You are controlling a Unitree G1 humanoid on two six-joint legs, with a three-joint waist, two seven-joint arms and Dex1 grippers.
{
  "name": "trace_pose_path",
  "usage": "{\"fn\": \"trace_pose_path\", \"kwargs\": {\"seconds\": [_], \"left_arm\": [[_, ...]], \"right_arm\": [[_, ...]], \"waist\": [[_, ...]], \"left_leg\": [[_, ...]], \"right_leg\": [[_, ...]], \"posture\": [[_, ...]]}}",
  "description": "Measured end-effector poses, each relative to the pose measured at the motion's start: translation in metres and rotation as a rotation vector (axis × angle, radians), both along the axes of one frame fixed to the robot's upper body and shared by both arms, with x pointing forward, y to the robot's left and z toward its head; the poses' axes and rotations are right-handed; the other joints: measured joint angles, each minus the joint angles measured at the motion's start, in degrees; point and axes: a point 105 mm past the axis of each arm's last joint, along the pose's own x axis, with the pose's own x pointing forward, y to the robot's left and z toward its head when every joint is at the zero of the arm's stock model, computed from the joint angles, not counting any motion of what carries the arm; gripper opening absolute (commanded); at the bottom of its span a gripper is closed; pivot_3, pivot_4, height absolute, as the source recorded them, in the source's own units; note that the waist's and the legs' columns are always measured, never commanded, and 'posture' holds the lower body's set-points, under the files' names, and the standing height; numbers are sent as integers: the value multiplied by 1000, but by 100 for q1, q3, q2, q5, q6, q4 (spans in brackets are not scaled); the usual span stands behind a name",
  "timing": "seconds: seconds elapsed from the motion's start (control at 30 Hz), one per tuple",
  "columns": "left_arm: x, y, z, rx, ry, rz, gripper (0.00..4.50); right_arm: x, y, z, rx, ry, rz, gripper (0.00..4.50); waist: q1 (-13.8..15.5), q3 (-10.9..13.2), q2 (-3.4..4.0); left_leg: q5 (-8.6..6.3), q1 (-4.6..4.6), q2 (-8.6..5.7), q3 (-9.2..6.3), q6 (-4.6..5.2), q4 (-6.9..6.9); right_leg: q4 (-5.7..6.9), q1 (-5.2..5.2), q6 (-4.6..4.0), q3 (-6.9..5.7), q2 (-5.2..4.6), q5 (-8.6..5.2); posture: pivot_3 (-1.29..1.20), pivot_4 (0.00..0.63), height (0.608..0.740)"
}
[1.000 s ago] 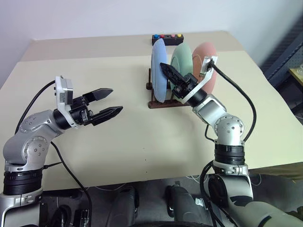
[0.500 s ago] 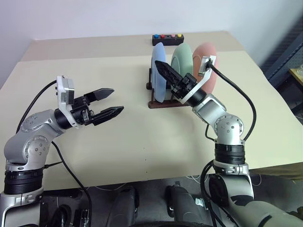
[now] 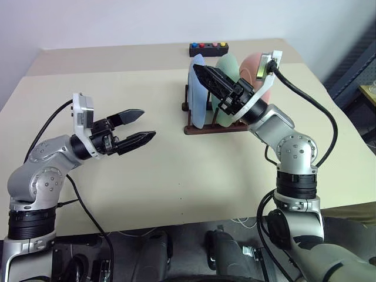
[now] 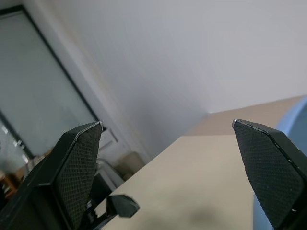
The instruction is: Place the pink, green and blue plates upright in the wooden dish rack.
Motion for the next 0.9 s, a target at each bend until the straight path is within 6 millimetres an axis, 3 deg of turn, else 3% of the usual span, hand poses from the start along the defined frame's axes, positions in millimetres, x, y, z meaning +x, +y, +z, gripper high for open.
{"fn": "trace_pose_path", "kwargs": {"seconds": [0.17,0.23,0.27,0.4,0.5,0.7,0.9], "left_arm": [[0,-1,0,-2,-2,-1,4500],[0,-1,0,-3,-3,-2,4500],[0,-1,0,-3,-4,-2,4500],[0,-2,1,-9,-8,-7,4500],[3,-2,1,-15,-17,-3,4500],[5,-8,-4,-16,-2,-20,4500],[8,-7,3,-25,-26,-12,4500]], "right_arm": [[-4,-21,16,-41,-114,-74,4449],[-4,-30,21,-42,-140,-102,3935],[-4,-34,24,-44,-149,-116,3638],[-1,-63,37,-71,-214,-255,1629],[3,-74,40,-120,-253,-348,82],[21,-91,25,-180,-226,-478,30],[32,-125,26,-165,-227,-677,30]], "waist": [[18,0,0],[15,0,0],[15,0,0],[22,0,0],[18,0,0],[15,0,-1],[24,0,0]], "left_leg": [[0,0,0,1,0,0],[0,0,0,2,1,0],[0,0,0,2,0,0],[0,0,0,2,1,0],[0,0,0,3,1,0],[0,0,0,6,1,0],[0,0,0,7,1,0]], "right_leg": [[-4,2,0,0,0,0],[-4,3,0,0,0,0],[-4,2,0,0,0,0],[-6,3,0,0,1,0],[-8,5,0,0,2,0],[-8,5,1,2,3,0],[-11,7,1,2,3,0]], "posture": [[0,150,740],[0,150,740],[0,150,740],[0,150,740],[0,150,740],[0,150,740],[0,150,740]]}}
